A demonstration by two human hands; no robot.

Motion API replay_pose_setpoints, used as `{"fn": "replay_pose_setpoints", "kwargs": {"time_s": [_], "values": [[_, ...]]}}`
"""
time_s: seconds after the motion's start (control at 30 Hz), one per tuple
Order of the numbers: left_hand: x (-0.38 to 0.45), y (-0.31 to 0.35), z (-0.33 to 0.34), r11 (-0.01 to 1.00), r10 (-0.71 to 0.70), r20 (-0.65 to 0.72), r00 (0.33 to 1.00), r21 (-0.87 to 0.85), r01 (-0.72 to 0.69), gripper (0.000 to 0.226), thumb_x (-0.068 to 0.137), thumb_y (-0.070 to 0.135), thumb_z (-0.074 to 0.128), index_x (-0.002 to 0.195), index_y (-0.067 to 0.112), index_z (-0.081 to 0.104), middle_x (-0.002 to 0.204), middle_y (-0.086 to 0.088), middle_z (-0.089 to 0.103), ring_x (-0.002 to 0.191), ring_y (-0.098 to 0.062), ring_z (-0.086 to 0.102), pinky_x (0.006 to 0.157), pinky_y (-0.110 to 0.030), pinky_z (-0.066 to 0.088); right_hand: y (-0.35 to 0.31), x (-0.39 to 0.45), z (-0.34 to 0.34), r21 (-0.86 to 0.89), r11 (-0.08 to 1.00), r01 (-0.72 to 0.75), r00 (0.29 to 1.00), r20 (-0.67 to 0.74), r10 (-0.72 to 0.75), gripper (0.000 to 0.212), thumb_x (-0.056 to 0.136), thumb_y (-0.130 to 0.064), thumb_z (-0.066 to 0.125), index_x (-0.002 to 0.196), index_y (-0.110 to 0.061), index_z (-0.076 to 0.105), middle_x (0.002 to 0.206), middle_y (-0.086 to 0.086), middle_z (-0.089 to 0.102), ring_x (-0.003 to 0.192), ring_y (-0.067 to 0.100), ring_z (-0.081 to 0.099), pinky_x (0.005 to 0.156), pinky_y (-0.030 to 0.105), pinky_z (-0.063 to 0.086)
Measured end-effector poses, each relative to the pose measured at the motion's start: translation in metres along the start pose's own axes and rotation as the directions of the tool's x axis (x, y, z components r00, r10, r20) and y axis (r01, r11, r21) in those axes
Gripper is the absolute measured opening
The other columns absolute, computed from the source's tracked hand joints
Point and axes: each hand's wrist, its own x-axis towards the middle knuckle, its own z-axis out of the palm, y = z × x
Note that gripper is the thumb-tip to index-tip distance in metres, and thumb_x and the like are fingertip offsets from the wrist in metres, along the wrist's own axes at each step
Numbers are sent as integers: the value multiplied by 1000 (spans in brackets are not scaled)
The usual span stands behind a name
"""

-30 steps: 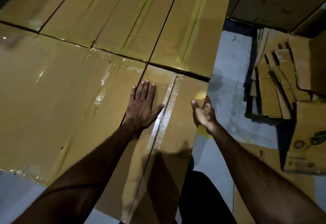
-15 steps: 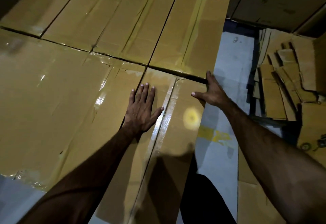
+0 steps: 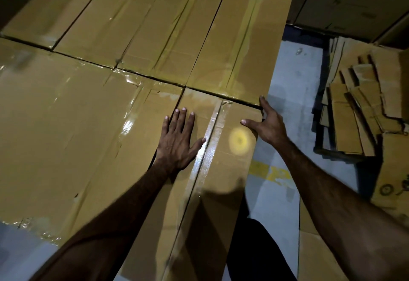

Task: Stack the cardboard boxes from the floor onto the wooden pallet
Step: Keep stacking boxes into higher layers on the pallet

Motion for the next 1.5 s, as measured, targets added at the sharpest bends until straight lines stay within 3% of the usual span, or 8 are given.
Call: {"fn": "replay_pose_setpoints", "kwargs": {"time_s": [0.27, 0.57, 0.7, 0.83, 1.1, 1.27, 1.4, 1.5], "values": [[0, -2, 1, 999, -5, 18, 1000, -34, 5, 88, 105, 74, 23, 169, 19, 1, 176, -10, -8, 163, -26, -10, 131, -53, 4, -4, -1, 4, 90, 996, -2, 1000, -15, 4, 114, 74, -35, 96, 165, -15, 31, 168, 3, 35, 154, 14, 32, 114, 16, 26], [3, -6, 4, 998, 2, 12, 1000, -63, -2, 89, 105, 73, 24, 169, 17, 1, 176, -9, -9, 163, -25, -11, 130, -54, 5, -15, 8, 13, 114, 990, -86, 993, -67, 94, 115, 70, -35, 98, 162, -8, 35, 166, 10, 40, 152, 22, 40, 119, 25, 31], [3, -7, 5, 998, 1, 22, 1000, -68, 0, 89, 104, 73, 24, 169, 17, 1, 176, -10, -9, 162, -25, -13, 130, -55, 4, -15, 10, 17, 87, 991, -101, 990, -85, 108, 113, 71, -40, 97, 161, -7, 37, 170, 13, 29, 155, 25, 33, 125, 33, 30], [4, -6, 4, 997, -5, 32, 999, -77, 7, 89, 104, 74, 25, 169, 18, 2, 176, -11, -8, 163, -26, -11, 130, -55, 4, -13, 11, 17, 57, 994, -98, 989, -103, 104, 107, 75, -37, 95, 160, -5, 38, 170, 13, 28, 154, 23, 34, 119, 25, 28], [8, -4, -3, 994, 5, 98, 995, -111, 6, 91, 102, 75, 24, 169, 18, 3, 176, -12, -8, 162, -27, -11, 130, -55, 0, -20, 6, 15, -22, 996, -91, 988, -128, 87, 101, 73, -43, 94, 155, -7, 48, 160, 10, 49, 146, 26, 47, 114, 34, 42], [1, -17, -19, 982, 87, 157, 984, -181, -58, 95, 99, 76, 32, 169, 18, 5, 176, -14, -7, 162, -30, -12, 131, -51, 0, -17, -9, 9, 6, 1000, -30, 997, -74, 30, 100, 83, -36, 89, 162, -6, 36, 162, 10, 46, 149, 23, 43, 115, 27, 34], [-36, -30, -28, 961, 92, 165, 982, -271, -44, 95, 98, 74, 39, 168, 18, 8, 176, -13, -1, 162, -29, -9, 130, -46, 3, -6, -45, 16, 45, 999, 24, 997, -78, -20, 85, 86, -35, 86, 159, -21, 42, 144, -3, 63, 129, 14, 59, 101, 23, 44], [-84, -42, -25, 957, 72, 148, 986, -288, -26, 90, 101, 69, 43, 168, 16, 12, 176, -14, 3, 162, -29, -6, 131, -45, 6, -5, -77, 28, 95, 995, -29, 996, -80, 37, 80, 88, -41, 83, 155, -25, 43, 144, -2, 63, 126, 18, 62, 106, 32, 48]]}}
